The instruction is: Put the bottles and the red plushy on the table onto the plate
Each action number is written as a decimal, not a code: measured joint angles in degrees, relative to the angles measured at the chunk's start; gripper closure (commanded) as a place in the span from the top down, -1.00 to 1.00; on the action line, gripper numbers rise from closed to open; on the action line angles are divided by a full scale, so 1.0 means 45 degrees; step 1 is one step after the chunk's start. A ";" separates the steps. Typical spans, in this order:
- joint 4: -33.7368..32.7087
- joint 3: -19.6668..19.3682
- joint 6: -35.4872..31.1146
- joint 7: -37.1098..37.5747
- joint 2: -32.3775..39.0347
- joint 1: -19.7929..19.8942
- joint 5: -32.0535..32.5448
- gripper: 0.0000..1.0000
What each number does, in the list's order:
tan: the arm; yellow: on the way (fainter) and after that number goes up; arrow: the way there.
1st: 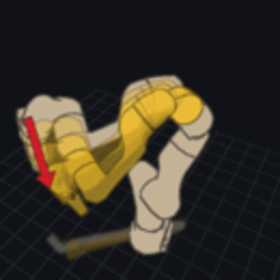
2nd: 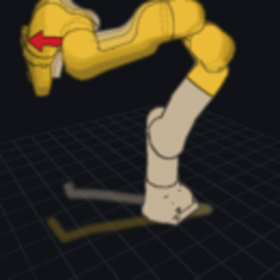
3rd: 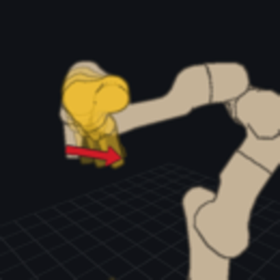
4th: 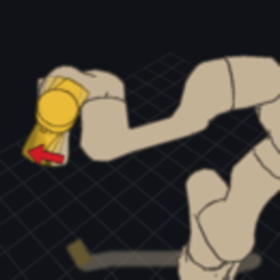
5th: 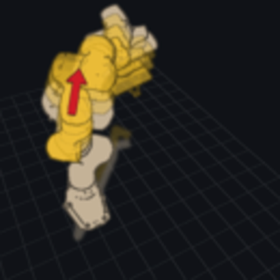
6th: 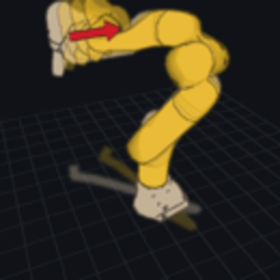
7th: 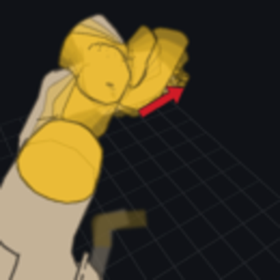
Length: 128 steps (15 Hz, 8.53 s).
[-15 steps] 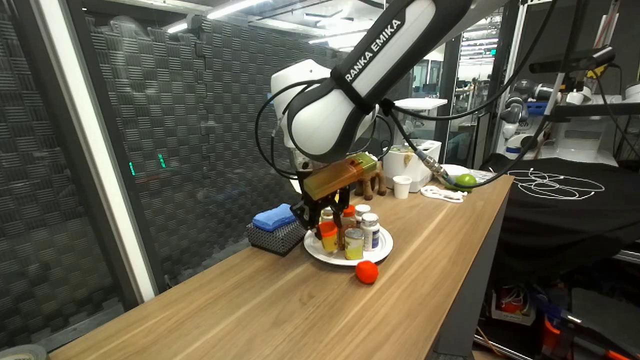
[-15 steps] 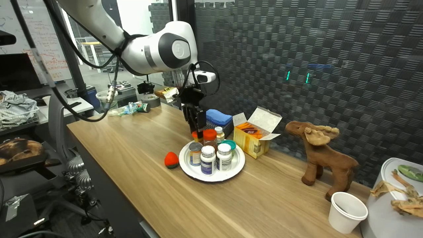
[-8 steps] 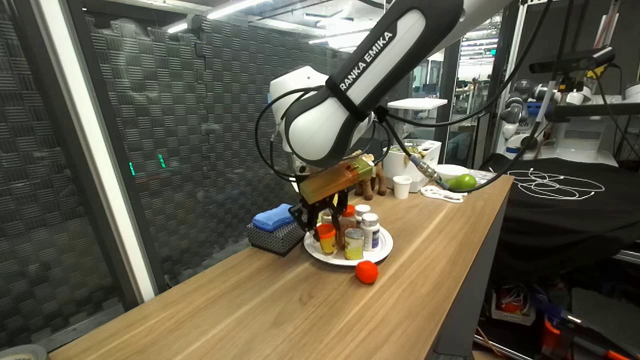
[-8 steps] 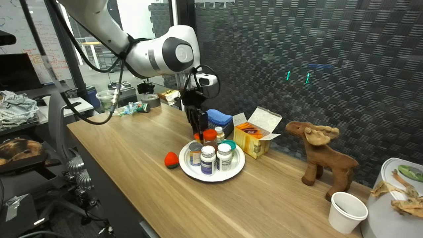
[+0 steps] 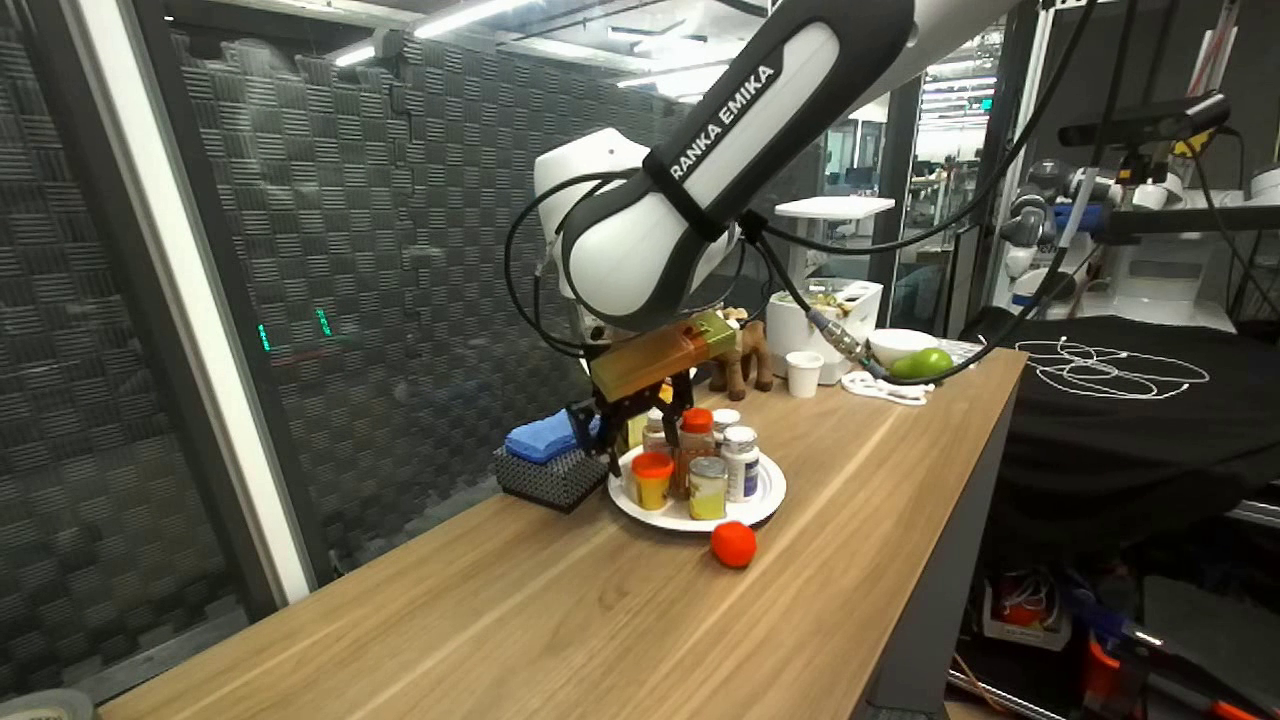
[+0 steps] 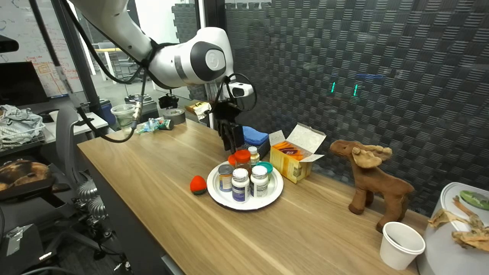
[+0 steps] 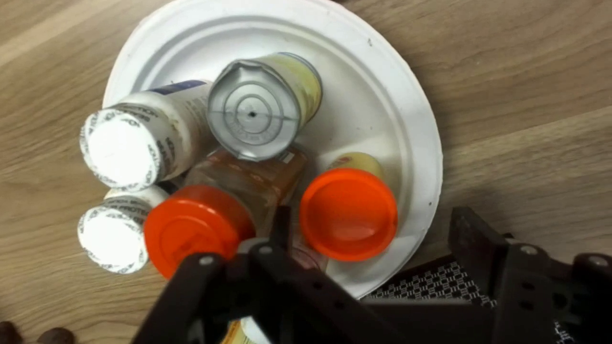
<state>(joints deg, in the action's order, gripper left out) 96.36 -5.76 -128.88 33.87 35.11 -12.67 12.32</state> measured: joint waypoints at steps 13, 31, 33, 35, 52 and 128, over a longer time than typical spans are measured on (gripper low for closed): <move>-0.0352 0.0026 -0.0008 0.0053 -0.1021 -0.0282 0.0280 1.00; 0.5574 0.1665 0.2514 -0.2246 -0.8198 -0.0117 -0.0166 1.00; 0.5629 0.1840 0.2424 -0.2214 -0.8137 0.0052 -0.0166 1.00; 0.5933 0.1984 0.1940 -0.2160 -0.8137 0.0251 -0.0194 1.00; 0.9346 0.1369 -0.5998 0.2148 -0.4836 0.1088 0.0710 1.00; 0.4966 -0.0976 -0.4606 1.3265 -0.1418 -0.2504 0.7994 -0.47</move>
<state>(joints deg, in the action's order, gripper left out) 118.71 -10.15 -149.61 93.56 28.73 -23.94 48.29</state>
